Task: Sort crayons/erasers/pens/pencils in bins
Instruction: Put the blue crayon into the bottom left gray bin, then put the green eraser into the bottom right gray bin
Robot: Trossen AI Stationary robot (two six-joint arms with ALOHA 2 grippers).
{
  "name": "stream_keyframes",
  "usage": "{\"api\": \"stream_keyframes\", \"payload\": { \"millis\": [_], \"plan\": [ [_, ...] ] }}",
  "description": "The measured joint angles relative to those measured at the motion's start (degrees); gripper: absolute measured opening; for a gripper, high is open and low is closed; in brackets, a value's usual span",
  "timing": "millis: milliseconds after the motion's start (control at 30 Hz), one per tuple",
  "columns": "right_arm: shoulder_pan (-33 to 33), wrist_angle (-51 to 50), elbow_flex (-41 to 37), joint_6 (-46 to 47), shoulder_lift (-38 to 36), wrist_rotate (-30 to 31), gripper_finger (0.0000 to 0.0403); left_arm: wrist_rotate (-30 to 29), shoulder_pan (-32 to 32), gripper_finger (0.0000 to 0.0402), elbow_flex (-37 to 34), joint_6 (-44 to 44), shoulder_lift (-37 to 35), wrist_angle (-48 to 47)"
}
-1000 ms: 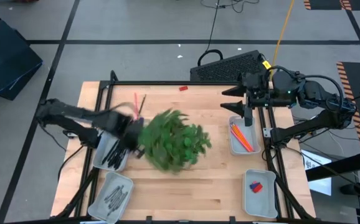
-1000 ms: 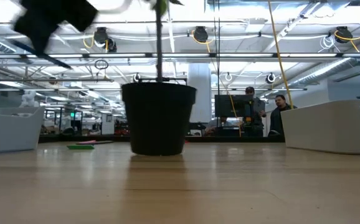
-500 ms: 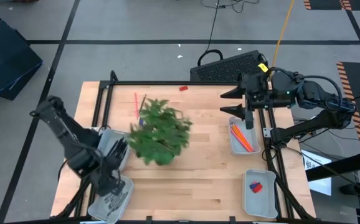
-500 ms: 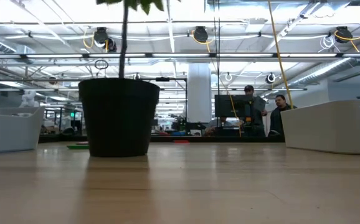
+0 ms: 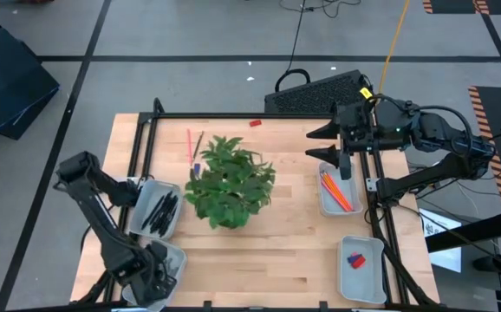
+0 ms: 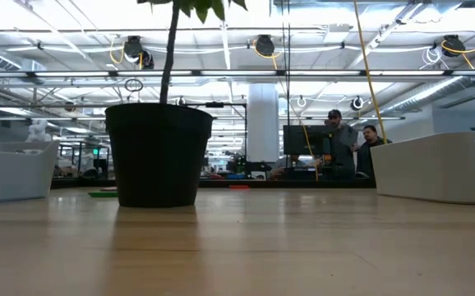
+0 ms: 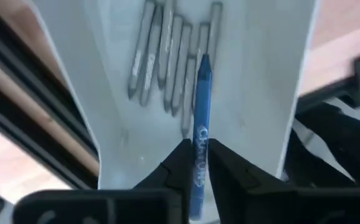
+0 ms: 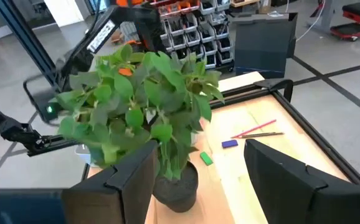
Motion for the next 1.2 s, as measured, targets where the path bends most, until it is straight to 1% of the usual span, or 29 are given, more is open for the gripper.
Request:
{"api": "stream_keyframes", "payload": {
  "millis": [133, 233, 300, 367, 433, 467, 533, 567, 633, 733, 800, 867, 933, 1033, 1133, 1200],
  "plan": [
    [0.0, 0.5, 0.0, 2.0, 0.2, 0.0, 0.0233, 0.6, 1.1, 0.0089, -0.1, 3.0, 3.2, 0.1],
    [0.0, 0.5, 0.0, 3.6, 0.2, 0.0, 0.0233, 1.0, 1.6, 0.0121, -0.1, 4.3, 3.8, 0.1],
    [0.0, 0.4, 0.0, 4.4, 0.3, -0.1, 0.0233, 0.5, 2.0, 0.0141, -0.1, 6.0, 2.6, 0.1],
    [0.4, 0.4, 0.0, 4.6, 0.3, -0.1, 0.0233, -2.0, 2.6, 0.0158, 0.2, 9.5, -0.3, -0.5],
    [0.8, 0.5, 0.0, 4.6, 0.2, -0.1, 0.0233, -8.1, 3.4, 0.0166, 0.7, 13.3, -3.6, -1.4],
    [1.0, 0.5, 0.0, 4.6, 0.2, -0.1, 0.0233, -12.5, 3.9, 0.0168, 0.7, 16.0, -5.4, -2.1],
    [1.1, 0.6, 0.0, 4.5, 0.5, -0.1, 0.0233, -22.0, 4.8, 0.0168, 0.7, 23.5, -7.9, -3.8],
    [1.1, 0.7, 0.0, 4.5, 0.7, -0.1, 0.0233, -25.7, 5.2, 0.0167, 0.7, 27.9, -8.9, -4.7],
    [1.1, 0.4, 0.0, 4.5, 1.3, -0.1, 0.0233, -29.9, 6.7, 0.0162, 0.7, 36.5, -10.0, -8.9],
    [1.1, 0.4, 0.0, 4.4, 1.9, -0.1, 0.0233, -30.7, 11.0, 0.0152, 0.1, 51.5, -10.4, -12.9],
    [1.1, 0.4, 0.0, 4.4, 2.1, -0.2, 0.0233, -30.0, 14.6, 0.0143, -1.9, 59.9, -10.7, -13.0],
    [1.2, 0.2, 0.0, 4.4, 2.2, -0.3, 0.0233, -30.0, 18.3, 0.0135, -4.6, 66.1, -10.7, -10.3],
    [1.6, 0.2, 0.0, 4.4, 2.2, -0.3, 0.0233, -29.5, 21.9, 0.0132, -8.3, 68.3, -10.9, -6.5],
    [2.7, 0.1, 0.0, 4.4, 1.9, -0.3, 0.0233, -28.8, 25.8, 0.0137, -14.3, 68.8, -12.3, 0.8],
    [4.3, 0.3, 0.0, 4.5, 1.6, -0.2, 0.0233, -28.1, 27.9, 0.0157, -19.6, 72.1, -13.6, 9.7],
    [5.1, 0.4, 0.0, 4.6, 1.6, -0.2, 0.0233, -28.1, 29.6, 0.0176, -21.6, 74.5, -13.9, 15.3]
  ]
}}
